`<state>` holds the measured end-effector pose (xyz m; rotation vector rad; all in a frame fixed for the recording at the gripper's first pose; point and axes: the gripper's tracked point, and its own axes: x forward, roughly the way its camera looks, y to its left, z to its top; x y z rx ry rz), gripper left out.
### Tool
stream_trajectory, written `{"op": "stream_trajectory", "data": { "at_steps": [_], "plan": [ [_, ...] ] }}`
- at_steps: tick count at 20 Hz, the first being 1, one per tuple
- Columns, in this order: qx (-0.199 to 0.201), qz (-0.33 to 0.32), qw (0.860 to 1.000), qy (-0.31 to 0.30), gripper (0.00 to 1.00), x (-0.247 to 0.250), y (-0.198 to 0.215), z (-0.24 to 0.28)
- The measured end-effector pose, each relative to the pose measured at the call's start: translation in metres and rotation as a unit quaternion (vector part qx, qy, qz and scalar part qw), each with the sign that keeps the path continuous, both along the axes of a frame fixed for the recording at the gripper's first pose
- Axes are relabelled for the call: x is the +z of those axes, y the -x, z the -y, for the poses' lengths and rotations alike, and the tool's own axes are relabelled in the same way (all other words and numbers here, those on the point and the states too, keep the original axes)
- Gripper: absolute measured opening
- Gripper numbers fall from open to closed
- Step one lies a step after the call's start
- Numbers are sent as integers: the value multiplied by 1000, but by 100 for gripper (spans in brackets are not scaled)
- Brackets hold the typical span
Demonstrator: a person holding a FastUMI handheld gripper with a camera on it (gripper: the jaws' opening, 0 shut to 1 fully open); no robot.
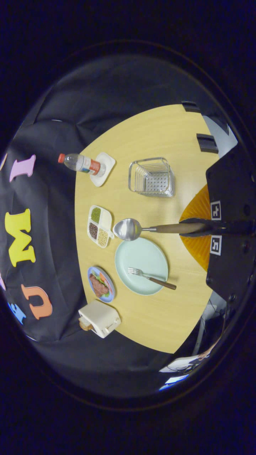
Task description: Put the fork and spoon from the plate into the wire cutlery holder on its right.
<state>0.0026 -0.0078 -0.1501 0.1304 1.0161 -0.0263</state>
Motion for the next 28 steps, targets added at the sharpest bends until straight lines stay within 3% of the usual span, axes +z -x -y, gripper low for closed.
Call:
{"op": "stream_trajectory", "data": {
  "at_steps": [5, 11, 21, 24, 28],
  "plan": [
    [-34, -12, 999, 11, 1, -3, 19, 46],
    [-54, -58, 997, -12, 1, -27, 24, 50],
    [-83, -52, 995, 10, 3, -28, 6, 65],
    [-89, -26, 995, 37, 14, -20, -3, 75],
    [-87, -3, 995, 55, 41, -7, -7, 76]
  ]
}}
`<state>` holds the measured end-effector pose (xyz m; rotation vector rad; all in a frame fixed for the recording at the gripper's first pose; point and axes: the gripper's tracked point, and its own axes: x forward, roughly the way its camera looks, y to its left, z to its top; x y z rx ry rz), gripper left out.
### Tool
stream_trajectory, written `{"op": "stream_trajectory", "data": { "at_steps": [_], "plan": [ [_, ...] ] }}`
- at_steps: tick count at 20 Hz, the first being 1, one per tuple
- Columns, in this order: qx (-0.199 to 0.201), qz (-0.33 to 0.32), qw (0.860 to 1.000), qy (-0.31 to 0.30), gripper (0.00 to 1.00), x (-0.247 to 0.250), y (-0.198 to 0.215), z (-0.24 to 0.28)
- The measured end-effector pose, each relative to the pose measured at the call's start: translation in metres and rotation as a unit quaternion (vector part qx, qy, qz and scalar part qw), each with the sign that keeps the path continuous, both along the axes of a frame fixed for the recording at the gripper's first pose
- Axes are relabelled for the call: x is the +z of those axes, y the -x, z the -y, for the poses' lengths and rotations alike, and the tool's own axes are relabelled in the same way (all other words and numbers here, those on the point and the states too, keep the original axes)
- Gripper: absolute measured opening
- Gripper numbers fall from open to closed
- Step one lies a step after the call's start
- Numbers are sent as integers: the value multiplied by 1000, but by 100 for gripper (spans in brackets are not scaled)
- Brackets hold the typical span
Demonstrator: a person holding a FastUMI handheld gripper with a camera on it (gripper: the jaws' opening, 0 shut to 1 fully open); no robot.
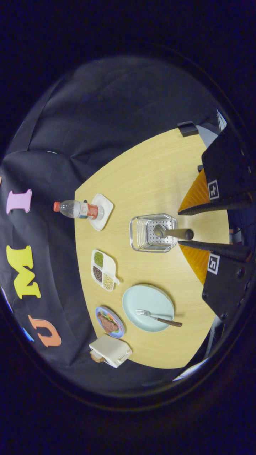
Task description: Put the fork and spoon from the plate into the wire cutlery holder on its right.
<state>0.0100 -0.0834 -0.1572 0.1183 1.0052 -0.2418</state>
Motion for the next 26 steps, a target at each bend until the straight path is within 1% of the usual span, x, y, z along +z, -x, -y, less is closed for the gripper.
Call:
{"op": "stream_trajectory", "data": {
  "at_steps": [4, 5, 9, 12, 15, 21, 23, 26],
  "plan": [
    [4, 17, 1000, 10, 60, 11, -3, -6],
    [8, 22, 1000, 12, 66, 14, -5, -10],
    [30, 36, 998, 29, 80, 25, -9, -31],
    [46, 44, 998, 22, 80, 27, -15, -58],
    [61, 36, 997, 14, 80, 21, -19, -91],
    [101, 11, 995, -18, 81, -4, -25, -163],
    [114, 4, 993, -21, 83, -11, -27, -182],
    [130, -10, 991, -28, 83, -24, -28, -209]
  ]
}}
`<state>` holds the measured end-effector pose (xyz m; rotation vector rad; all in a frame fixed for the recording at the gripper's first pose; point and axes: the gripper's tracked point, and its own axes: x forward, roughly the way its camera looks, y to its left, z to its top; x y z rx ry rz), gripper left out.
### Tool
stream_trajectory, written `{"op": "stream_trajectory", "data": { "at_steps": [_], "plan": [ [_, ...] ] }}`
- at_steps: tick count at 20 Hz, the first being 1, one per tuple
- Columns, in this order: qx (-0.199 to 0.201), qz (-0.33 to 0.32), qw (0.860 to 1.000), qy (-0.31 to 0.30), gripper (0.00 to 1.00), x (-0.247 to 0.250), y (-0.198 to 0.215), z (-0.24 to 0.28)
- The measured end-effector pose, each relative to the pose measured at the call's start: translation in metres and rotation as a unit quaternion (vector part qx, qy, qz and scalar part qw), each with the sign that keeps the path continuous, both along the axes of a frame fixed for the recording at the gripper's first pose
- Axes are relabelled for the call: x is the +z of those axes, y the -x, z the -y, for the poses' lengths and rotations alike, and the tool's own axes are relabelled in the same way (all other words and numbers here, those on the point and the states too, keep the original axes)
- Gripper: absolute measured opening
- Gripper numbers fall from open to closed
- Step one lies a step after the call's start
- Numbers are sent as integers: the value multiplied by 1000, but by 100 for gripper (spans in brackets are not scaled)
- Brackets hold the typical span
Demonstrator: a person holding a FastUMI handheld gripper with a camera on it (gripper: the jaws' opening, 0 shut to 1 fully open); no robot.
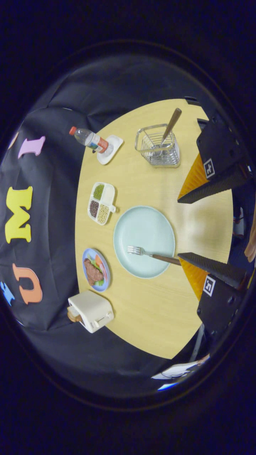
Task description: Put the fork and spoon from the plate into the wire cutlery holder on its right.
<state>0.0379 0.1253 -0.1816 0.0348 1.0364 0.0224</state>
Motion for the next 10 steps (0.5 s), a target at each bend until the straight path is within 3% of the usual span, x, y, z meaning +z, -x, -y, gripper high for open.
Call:
{"op": "stream_trajectory", "data": {
  "at_steps": [10],
  "plan": [
    [5, -75, 996, -43, 83, -57, -8, -57]
  ]
}}
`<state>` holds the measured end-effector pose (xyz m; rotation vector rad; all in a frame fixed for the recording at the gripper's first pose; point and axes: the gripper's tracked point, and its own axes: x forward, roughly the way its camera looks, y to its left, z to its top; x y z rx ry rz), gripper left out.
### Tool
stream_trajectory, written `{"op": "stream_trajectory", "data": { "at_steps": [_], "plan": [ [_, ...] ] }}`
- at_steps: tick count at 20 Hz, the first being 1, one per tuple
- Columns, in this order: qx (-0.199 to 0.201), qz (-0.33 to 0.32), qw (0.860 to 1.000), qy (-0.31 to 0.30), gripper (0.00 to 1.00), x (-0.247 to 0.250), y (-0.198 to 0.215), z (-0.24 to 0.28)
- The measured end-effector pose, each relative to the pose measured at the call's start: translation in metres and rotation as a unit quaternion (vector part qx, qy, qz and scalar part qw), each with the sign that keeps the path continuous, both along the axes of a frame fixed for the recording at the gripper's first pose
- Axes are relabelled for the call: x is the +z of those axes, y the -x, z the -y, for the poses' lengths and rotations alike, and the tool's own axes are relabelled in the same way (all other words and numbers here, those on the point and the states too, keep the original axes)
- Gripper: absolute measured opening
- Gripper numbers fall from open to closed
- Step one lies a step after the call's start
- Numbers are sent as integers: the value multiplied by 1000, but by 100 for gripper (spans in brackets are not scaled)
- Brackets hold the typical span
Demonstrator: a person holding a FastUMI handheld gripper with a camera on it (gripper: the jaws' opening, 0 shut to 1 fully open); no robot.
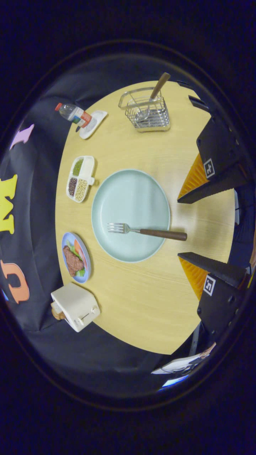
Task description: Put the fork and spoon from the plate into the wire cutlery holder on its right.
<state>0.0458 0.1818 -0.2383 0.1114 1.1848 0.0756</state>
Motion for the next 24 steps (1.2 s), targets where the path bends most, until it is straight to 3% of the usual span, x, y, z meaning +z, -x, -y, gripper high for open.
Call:
{"op": "stream_trajectory", "data": {
  "at_steps": [3, 5, 12, 14, 16, 18, 19, 20, 21, 24],
  "plan": [
    [-15, -13, 1000, 0, 82, -10, -7, -6],
    [-30, -27, 999, -6, 72, -20, -12, -11],
    [-40, -63, 997, -16, 54, -45, -16, -32],
    [-52, -77, 995, -26, 41, -50, -14, -35],
    [-58, -82, 995, -29, 39, -53, -16, -35],
    [-69, -87, 993, -36, 21, -54, -15, -35],
    [-61, -85, 994, -39, 12, -55, -17, -37],
    [-56, -82, 994, -35, 12, -51, -16, -35],
    [-48, -75, 995, -33, 4, -51, -15, -35],
    [-23, -42, 999, -20, 4, -38, -20, -32]
  ]
}}
